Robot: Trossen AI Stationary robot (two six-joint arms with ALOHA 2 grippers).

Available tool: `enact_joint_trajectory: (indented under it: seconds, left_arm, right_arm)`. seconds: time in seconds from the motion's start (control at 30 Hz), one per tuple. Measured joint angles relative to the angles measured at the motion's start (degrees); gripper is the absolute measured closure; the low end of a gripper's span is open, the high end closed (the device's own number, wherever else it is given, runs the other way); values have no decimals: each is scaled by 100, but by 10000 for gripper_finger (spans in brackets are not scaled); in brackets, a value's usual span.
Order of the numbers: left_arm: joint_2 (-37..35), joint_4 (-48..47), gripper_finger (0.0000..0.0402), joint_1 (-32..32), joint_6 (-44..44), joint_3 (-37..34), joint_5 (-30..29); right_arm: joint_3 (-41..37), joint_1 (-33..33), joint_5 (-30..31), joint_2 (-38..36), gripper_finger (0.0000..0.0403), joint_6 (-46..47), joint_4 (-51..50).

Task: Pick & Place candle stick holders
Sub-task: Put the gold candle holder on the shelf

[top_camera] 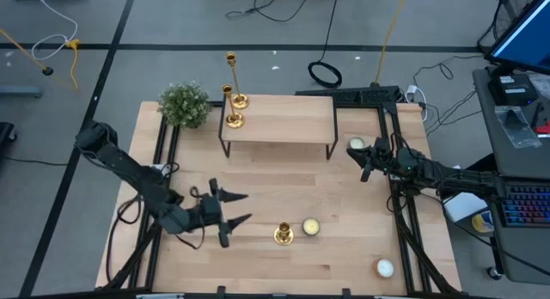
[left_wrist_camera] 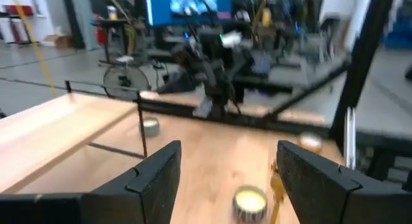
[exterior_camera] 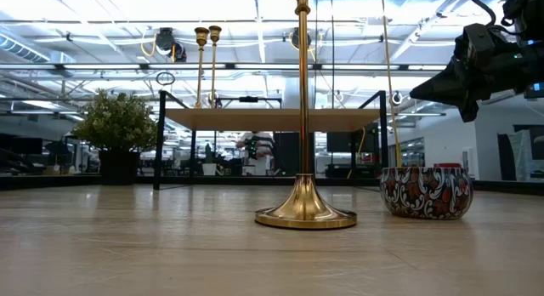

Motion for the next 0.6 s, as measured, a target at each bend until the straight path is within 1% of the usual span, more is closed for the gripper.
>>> enact_joint_trajectory:
  seconds: [0.3,0.47,0.6]
  left_arm:
    - [663,11,146,169,97,88,1153]
    - [1027,18,146,325,-373,93,1734]
    - [1414,-4,146,499,-614,273,1957]
  right_arm:
    - [0,2,-9,-2,399,0,-2]
    - [0,1,-9,-2,399,0,-2]
    - [0,2,-11,-2,399,-2,-2]
